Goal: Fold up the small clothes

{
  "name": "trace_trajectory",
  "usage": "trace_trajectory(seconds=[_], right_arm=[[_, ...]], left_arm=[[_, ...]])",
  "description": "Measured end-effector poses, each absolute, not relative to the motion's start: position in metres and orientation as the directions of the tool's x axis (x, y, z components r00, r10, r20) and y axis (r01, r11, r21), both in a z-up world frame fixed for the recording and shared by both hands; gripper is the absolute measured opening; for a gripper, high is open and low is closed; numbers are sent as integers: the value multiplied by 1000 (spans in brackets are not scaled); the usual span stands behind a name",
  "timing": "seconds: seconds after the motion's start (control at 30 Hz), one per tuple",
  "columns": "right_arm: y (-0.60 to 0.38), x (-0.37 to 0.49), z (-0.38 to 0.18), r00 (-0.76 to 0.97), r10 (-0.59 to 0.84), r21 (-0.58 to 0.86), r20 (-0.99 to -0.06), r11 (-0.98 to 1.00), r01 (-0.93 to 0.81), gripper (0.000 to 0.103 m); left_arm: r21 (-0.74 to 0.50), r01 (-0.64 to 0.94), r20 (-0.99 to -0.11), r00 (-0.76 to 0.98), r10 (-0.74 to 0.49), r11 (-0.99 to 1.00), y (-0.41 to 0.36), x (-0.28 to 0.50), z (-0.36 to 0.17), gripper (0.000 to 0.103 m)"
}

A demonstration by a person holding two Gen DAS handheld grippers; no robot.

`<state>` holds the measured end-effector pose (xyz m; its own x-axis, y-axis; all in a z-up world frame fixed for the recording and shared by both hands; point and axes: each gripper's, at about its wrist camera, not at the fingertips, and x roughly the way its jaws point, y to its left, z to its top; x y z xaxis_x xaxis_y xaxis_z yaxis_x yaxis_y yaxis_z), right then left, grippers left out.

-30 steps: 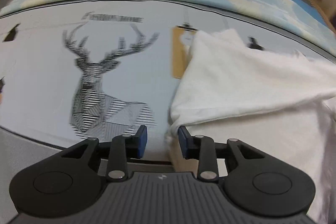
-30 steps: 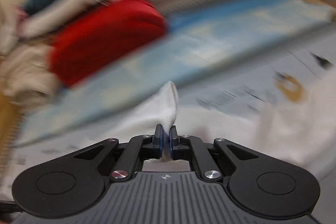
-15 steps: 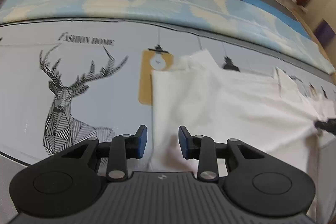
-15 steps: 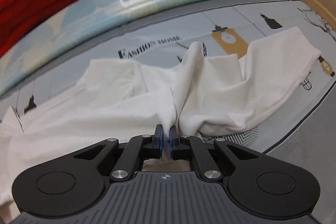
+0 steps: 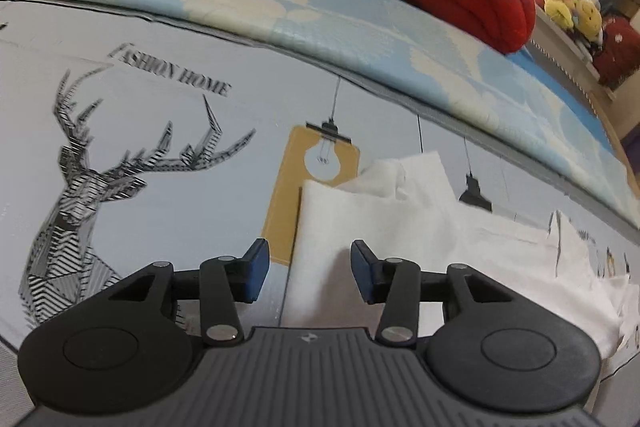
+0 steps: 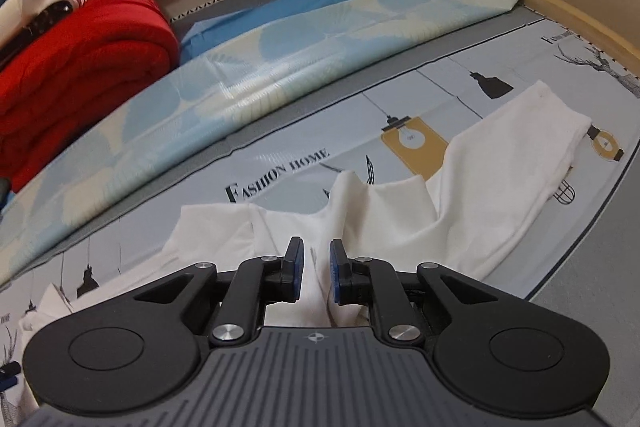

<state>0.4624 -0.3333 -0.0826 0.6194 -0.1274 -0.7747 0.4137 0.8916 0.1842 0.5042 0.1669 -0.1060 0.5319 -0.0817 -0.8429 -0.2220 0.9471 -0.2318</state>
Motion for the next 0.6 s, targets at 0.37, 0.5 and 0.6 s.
trace_trajectory(seconds=[0.37,0.5,0.6], right_arm=[[-365,462,-76,627,-121,249,-769,848,468,14],[-378,456,-71,636,-121,268,-762,835,480,14],[-394,449,-66,652,-126,290,-748,821,491,14]], left_arm=[[-43,-173,-835,547,60,984,155,498,-75,5],[-60,-83,-836,549,-5,995,141,488,-55,9],[-102,35,-880,462,-107,994,127,478,-65,9]])
